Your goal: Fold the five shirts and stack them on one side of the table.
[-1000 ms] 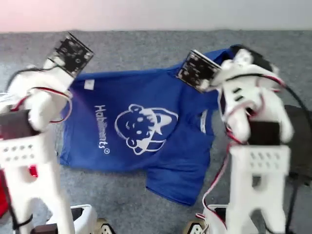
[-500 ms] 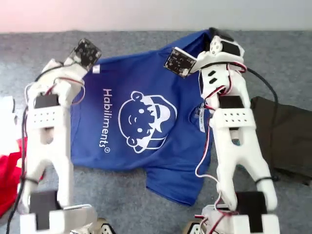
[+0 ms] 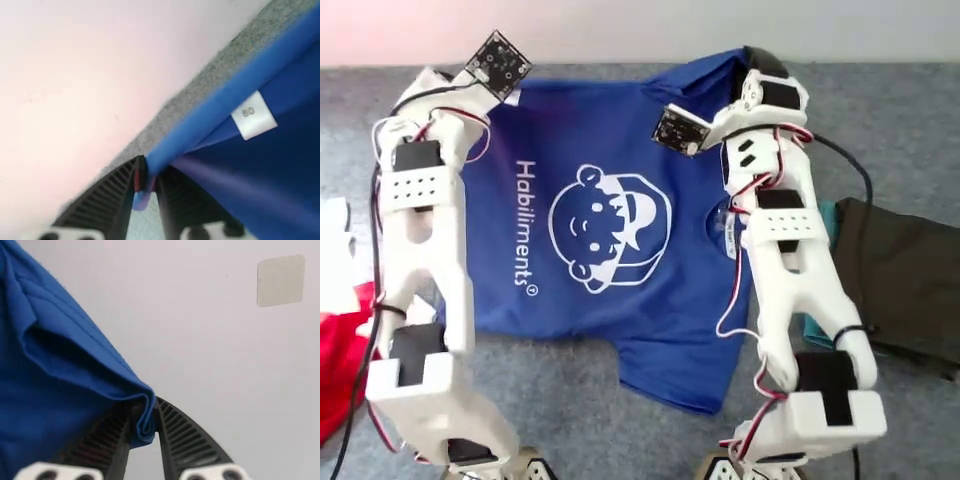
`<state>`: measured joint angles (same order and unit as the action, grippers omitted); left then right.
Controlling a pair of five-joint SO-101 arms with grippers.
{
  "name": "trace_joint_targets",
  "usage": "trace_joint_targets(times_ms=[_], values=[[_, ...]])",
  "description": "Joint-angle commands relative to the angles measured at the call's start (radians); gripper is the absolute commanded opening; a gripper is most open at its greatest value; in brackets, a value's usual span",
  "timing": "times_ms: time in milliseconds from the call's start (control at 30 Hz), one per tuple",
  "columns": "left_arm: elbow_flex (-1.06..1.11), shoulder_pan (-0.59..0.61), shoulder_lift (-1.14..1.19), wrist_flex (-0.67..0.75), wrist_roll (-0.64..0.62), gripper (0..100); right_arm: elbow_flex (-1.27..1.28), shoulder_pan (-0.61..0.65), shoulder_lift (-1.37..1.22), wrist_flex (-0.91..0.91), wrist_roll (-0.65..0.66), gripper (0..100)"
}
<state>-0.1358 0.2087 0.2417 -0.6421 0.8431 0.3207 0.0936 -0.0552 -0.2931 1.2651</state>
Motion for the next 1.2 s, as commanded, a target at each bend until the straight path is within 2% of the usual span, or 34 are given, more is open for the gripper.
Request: trace_joint_targets(times_ms=[0,133,200,367,667,967,1167], values=[[-0.076,0.021,0.017,0.018,0.026,1,-0.104,-0.002,-0.025,-0.021,0.012,0.9],[-0.074,0.021,0.044,0.005,0.026,1,-0.144,0.013,-0.059,-0.015,0.012,0.9],[-0.074,0.021,0.048,-0.028,0.026,1,-0.146,0.016,-0.054,0.053,0.012,0.9],[-0.074,0.021,0.043,-0.15,0.026,1,-0.146,0.025,0.045,0.395,0.009,0.9],[-0.081,0.021,0.051,-0.563,0.026,1,-0.146,0.033,0.26,1.079,0.002,0.9],[-0.081,0.021,0.051,-0.872,0.026,1,-0.149,0.041,0.412,1.643,-0.176,0.9],[-0.081,0.043,0.051,-0.968,0.044,1,-0.149,0.093,0.47,1.908,-0.325,0.9]])
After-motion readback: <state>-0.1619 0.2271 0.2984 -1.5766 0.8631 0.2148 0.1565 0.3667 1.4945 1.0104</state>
